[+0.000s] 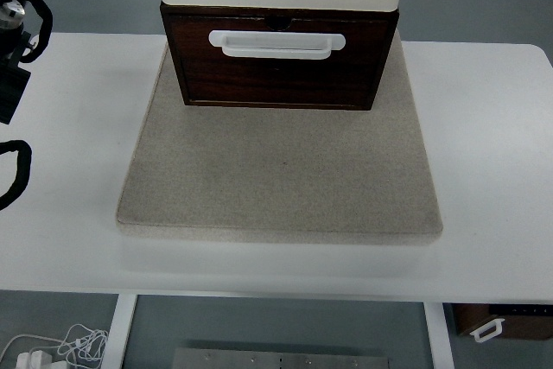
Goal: Close the drawer under the combination cabinet
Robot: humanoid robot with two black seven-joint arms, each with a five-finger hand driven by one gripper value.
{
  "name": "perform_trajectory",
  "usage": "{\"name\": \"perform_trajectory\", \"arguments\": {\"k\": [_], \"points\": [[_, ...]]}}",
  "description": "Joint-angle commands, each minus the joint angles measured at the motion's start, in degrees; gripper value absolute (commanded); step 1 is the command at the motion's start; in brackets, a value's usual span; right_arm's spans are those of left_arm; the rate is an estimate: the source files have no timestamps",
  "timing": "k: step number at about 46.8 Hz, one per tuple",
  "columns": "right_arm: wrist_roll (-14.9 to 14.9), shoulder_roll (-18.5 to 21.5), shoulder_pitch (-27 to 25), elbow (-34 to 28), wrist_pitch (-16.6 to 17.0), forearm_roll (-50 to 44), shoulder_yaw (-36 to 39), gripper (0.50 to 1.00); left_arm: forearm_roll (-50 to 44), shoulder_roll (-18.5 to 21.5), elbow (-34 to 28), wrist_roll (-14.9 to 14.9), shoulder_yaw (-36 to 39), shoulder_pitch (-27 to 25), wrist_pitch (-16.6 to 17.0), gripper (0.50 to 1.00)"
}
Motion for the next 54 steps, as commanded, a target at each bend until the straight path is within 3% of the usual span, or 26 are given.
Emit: {"name": "perform_trajectory", "arguments": {"k": [1, 20, 28, 54], "points": [[0.0, 0.0, 0.0, 0.0, 0.0, 0.0, -0.1, 0.952, 0.0, -0.9, 0.1, 0.0, 0.0, 1.4, -2.9, 1.0], [0.0, 0.0, 0.0, 0.0, -0.1, 0.1, 0.2, 0.952, -1.0, -4.4, 2.2, -0.9, -0.1, 4.7, -14.2, 1.0], [0.0, 0.0, 0.0, 0.0, -0.1, 0.1, 0.2, 0.952, -6.4, -4.7, 2.3, -1.0, 0.0, 5.0, -14.8, 1.0], [0.0, 0.0, 0.0, -0.1, -0.1, 0.1, 0.2, 0.952, -6.3, -8.5, 2.7, -1.6, 0.0, 5.1, -14.7, 1.0]]}}
